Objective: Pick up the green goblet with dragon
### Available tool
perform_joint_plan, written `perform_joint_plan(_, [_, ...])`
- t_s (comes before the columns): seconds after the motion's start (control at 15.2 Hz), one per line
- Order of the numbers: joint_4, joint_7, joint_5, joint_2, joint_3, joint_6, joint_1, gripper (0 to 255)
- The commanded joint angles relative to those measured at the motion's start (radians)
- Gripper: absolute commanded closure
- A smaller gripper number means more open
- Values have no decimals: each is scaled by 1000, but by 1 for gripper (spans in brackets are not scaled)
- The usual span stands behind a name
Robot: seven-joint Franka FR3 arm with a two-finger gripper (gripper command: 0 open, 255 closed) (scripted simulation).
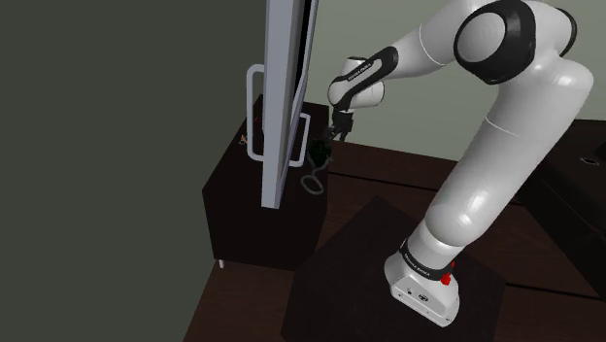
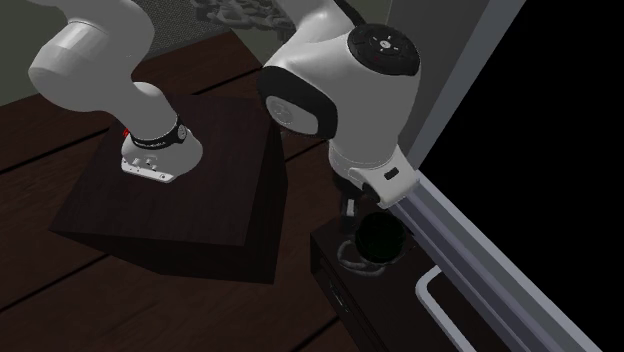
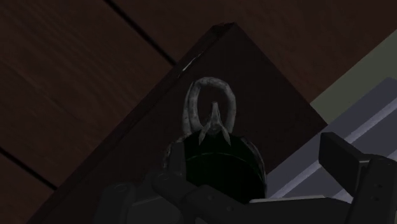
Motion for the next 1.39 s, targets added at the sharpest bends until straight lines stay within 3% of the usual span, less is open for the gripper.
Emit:
perform_joint_plan(0.0, [36, -27, 24, 78, -2, 42, -8, 0])
perform_joint_plan(0.73, [61, -74, 83, 219, 17, 152, -32, 0])
perform_joint_plan(0.79, [63, -76, 83, 220, 17, 152, -33, 255])
perform_joint_plan(1.32, [62, -75, 83, 220, 18, 153, -32, 255])
